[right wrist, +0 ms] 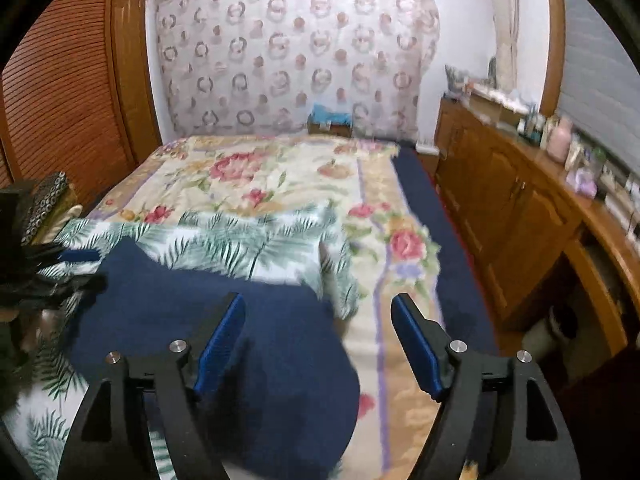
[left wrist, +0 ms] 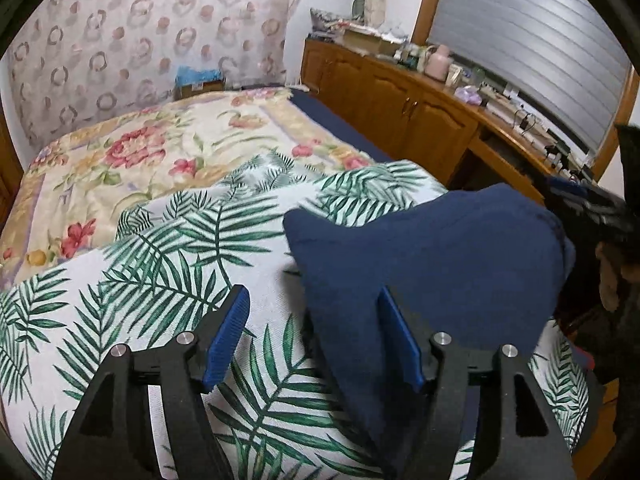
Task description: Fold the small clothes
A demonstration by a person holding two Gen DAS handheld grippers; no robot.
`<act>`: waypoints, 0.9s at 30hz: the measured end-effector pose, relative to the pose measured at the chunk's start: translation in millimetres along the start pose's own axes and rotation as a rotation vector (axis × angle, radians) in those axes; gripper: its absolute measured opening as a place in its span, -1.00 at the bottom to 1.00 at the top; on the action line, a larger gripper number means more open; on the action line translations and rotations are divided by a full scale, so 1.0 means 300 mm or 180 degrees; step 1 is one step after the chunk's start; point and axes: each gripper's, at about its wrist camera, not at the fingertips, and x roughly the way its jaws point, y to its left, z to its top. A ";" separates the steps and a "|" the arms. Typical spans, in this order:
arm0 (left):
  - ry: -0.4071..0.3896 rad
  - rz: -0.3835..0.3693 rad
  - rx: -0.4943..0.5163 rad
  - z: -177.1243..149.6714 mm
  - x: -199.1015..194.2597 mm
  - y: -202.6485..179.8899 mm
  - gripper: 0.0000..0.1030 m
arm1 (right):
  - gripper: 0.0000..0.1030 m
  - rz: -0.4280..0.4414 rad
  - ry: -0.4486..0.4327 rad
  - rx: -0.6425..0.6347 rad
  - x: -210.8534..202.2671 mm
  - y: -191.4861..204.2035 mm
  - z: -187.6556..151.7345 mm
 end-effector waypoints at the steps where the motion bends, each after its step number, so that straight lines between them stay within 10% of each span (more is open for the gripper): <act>1: 0.0017 -0.0023 -0.0007 -0.002 0.009 0.002 0.32 | 0.50 -0.0002 0.0064 0.0042 0.012 -0.007 -0.013; 16: 0.0156 -0.0278 -0.0080 0.001 0.077 0.014 0.25 | 0.50 0.0711 0.0551 0.0563 0.203 -0.110 -0.029; 21: 0.0190 -0.0540 -0.0186 0.006 0.089 0.017 -0.23 | 0.47 0.0806 0.0621 0.0452 0.194 -0.104 -0.028; 27: 0.0097 -0.0590 -0.0167 0.010 0.061 0.001 -0.69 | -0.18 0.0843 0.0577 0.0147 0.176 -0.084 -0.025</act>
